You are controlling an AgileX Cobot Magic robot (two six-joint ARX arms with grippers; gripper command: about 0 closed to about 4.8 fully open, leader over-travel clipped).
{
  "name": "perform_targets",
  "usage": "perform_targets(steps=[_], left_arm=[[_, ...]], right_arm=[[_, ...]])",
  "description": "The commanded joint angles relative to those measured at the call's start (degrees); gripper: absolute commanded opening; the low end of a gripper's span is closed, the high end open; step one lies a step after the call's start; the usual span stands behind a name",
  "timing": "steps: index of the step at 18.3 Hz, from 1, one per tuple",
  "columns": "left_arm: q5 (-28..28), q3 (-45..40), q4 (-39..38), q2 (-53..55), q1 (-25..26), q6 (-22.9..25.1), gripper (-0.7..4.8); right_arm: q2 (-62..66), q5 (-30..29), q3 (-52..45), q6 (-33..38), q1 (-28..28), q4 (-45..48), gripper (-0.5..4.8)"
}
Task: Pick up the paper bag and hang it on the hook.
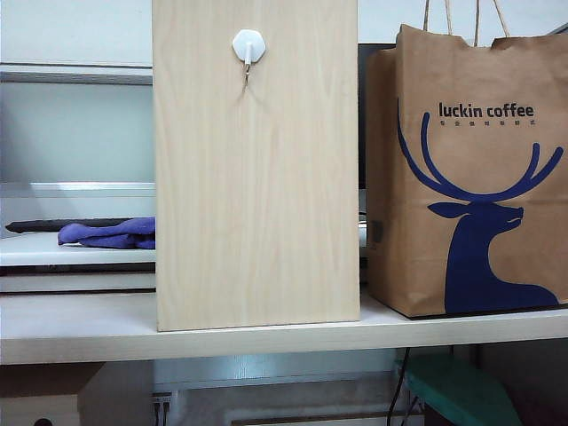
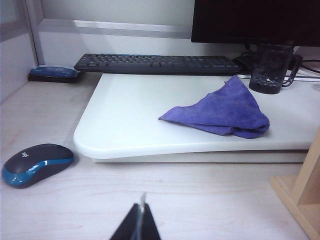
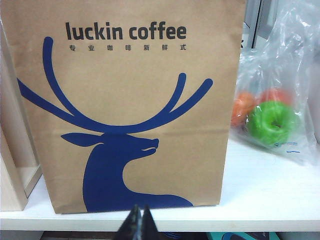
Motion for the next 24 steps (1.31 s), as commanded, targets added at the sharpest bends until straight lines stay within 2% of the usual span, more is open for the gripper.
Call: perform_targets(steps=[1, 8, 9, 15, 19, 21, 24], left_arm=[[0.2, 0.1, 0.4, 0.0, -0.1, 0.0, -0.06], [0.1, 0.1, 0.4, 0.0, -0.8, 0.0, -0.06], [0.0, 0.1, 0.4, 0.0, -2.3, 0.1, -0.06], [0.4, 0.1, 0.4, 0.0, -19.5, 0.0, -0.06], [0.6, 0.1, 0.4, 0.0, -28.0, 0.1, -0.05], [0.6, 0.1, 0.4, 0.0, -30.9, 0.1, -0.06], [0.6, 0.1, 0.4, 0.0, -31.3, 0.1, -0.06]], right_arm=[[0.0, 0.0, -0.4, -0.2, 0.0, 0.9, 0.0], [0.0, 0.0, -0.4, -0.2, 0.0, 0.9, 0.0], [0.0, 0.0, -0.4, -0.2, 0.0, 0.9, 0.0], [0.0, 0.0, -0.4, -0.2, 0.0, 1.0, 0.0], [0.0, -0.5, -0.4, -0.1, 0.0, 1.1, 0.0], [0.0, -1.4, -0.4, -0.1, 0.0, 1.0, 0.0], [0.0, -4.0, -0.4, -0.1, 0.0, 1.2, 0.0]])
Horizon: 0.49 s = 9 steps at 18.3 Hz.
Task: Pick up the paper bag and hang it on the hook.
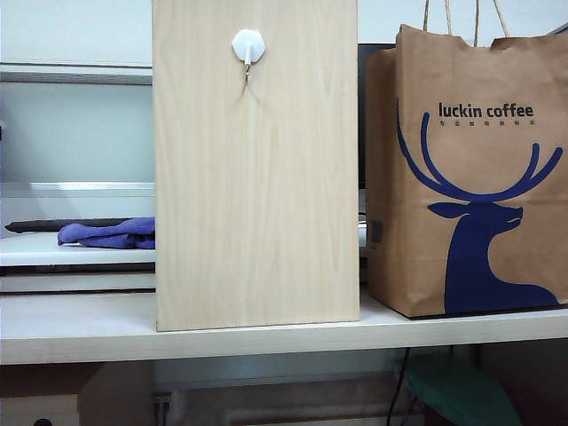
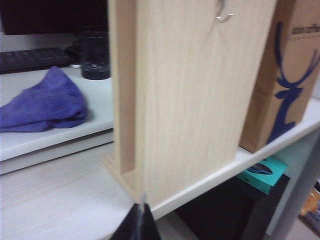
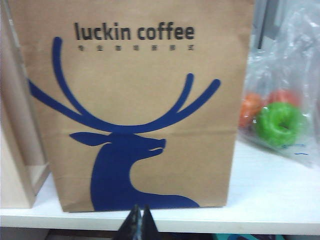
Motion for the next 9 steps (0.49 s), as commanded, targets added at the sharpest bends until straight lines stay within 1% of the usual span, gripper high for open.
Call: perform_targets(steps=[1, 2, 4, 5, 6, 7, 9], left_arm=[[0.0, 0.1, 0.5, 0.0, 0.0, 0.1, -0.06], [0.0, 0.1, 0.5, 0.0, 0.0, 0.1, -0.06], [0.0, 0.1, 0.5, 0.0, 0.0, 0.1, -0.06], [0.0, 0.1, 0.5, 0.0, 0.0, 0.1, -0.06], [0.0, 0.1, 0.5, 0.0, 0.0, 0.1, -0.06], [0.0, 0.1, 0.5, 0.0, 0.0, 0.1, -0.06], [0.0, 0.1, 0.5, 0.0, 0.0, 0.1, -0.06]], right_arm=[[0.0, -4.0, -0.4, 0.3, 0.0, 1.8, 0.0], [0.0, -7.1, -0.4, 4.4, 0.0, 6.3, -0.01], [0.0, -8.0, -0.3, 10.1, 0.0, 17.3, -0.01], [0.1, -8.0, 0.1, 10.8, 0.0, 22.6, -0.01], [0.9, -8.0, 2.0, 10.8, 0.0, 23.6, -0.01], [4.7, -11.1, 6.4, 10.7, 0.0, 22.1, -0.01], [12.6, -17.0, 11.8, 8.4, 0.0, 22.1, -0.01]])
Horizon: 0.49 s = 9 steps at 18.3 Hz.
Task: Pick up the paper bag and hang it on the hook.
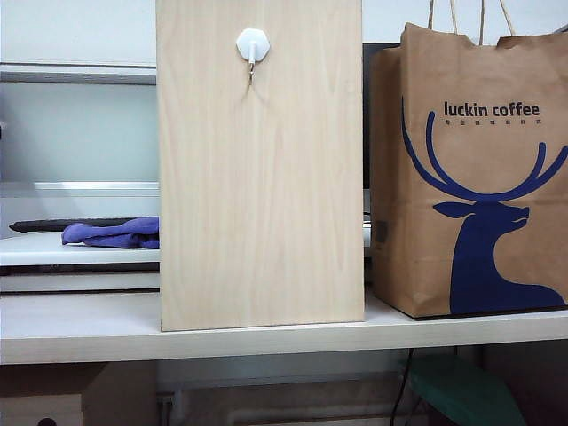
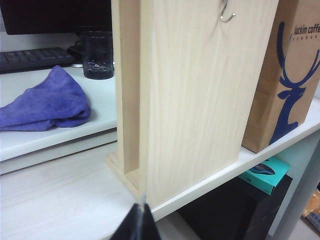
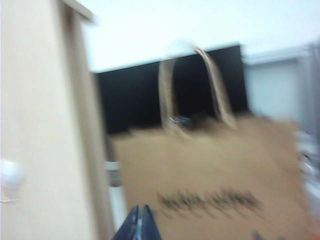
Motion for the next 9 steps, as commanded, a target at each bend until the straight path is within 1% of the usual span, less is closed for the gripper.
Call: perform_targets(steps=[1, 2, 3, 4, 5, 6, 9], left_arm=[[0.0, 0.1, 0.5, 0.0, 0.0, 0.1, -0.06], [0.0, 0.1, 0.5, 0.0, 0.0, 0.1, -0.06], [0.0, 0.1, 0.5, 0.0, 0.0, 0.1, -0.06], [0.0, 0.1, 0.5, 0.0, 0.0, 0.1, -0.06], [0.0, 0.1, 0.5, 0.0, 0.0, 0.1, -0.06], [0.0, 0.1, 0.5, 0.0, 0.0, 0.1, -0.06], [0.0, 0.1, 0.5, 0.0, 0.0, 0.1, -0.06]], right_arm=[[12.7, -8.8, 8.0, -4.5, 0.0, 0.2, -0.01], [19.1, -9.3, 11.4, -6.7, 0.0, 0.2, 0.0], [26.7, -9.1, 15.6, -8.4, 0.0, 1.2, 0.3], [31.7, -9.1, 18.3, -8.3, 0.0, 2.6, 1.87], [36.0, -9.2, 21.0, -8.3, 0.1, 4.0, 3.22], [38.9, -9.2, 23.1, -8.3, 0.3, 4.9, 3.28], [48.6, -9.1, 29.2, -8.8, 0.8, 13.4, 3.28]])
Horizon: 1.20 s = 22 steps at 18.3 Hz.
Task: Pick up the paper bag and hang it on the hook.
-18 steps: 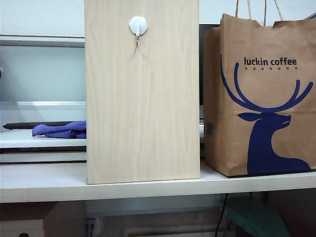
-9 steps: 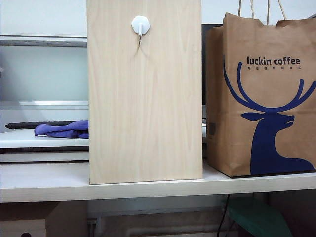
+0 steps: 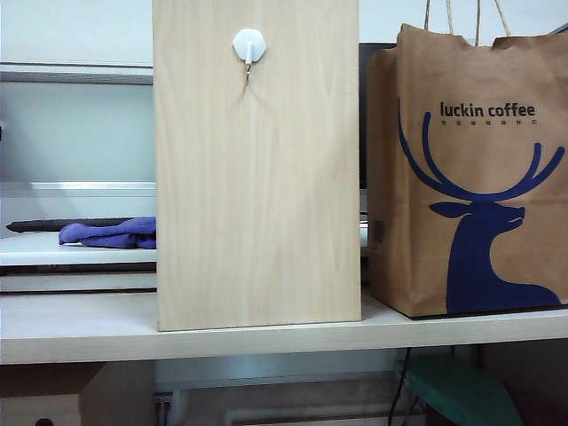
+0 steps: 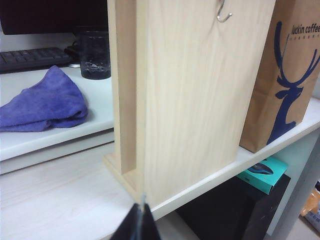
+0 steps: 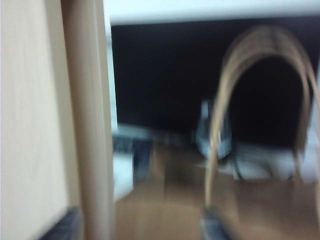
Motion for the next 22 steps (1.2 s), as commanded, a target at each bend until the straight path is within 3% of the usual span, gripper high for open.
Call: perform_targets(steps=[1, 10, 11, 12, 15, 17, 22], left_arm=[[0.0, 0.1, 0.5, 0.0, 0.0, 0.1, -0.06], [0.0, 0.1, 0.5, 0.0, 0.0, 0.1, -0.05], [0.0, 0.1, 0.5, 0.0, 0.0, 0.1, -0.06], [0.0, 0.1, 0.5, 0.0, 0.0, 0.1, -0.06], [0.0, 0.1, 0.5, 0.0, 0.0, 0.1, -0.06], [0.0, 0.1, 0.5, 0.0, 0.0, 0.1, -0.06], [0.0, 0.1, 0.3, 0.0, 0.0, 0.1, -0.06]], right_arm=[[6.0, 0.1, 3.8, -1.1, 0.1, 7.5, 3.26], [19.8, 5.0, 7.3, -1.1, 0.2, 13.5, 3.2], [20.0, 6.0, 7.3, -1.1, 0.1, 14.5, 2.28], [20.3, 6.5, 7.3, -1.1, 0.1, 16.1, 1.97], [23.1, 6.5, 8.7, -0.9, 0.2, 17.8, 1.82], [24.3, 6.6, 10.3, -0.9, 0.2, 17.4, -0.02], [15.8, 6.6, 13.6, 0.7, 0.1, 0.9, -0.06]])
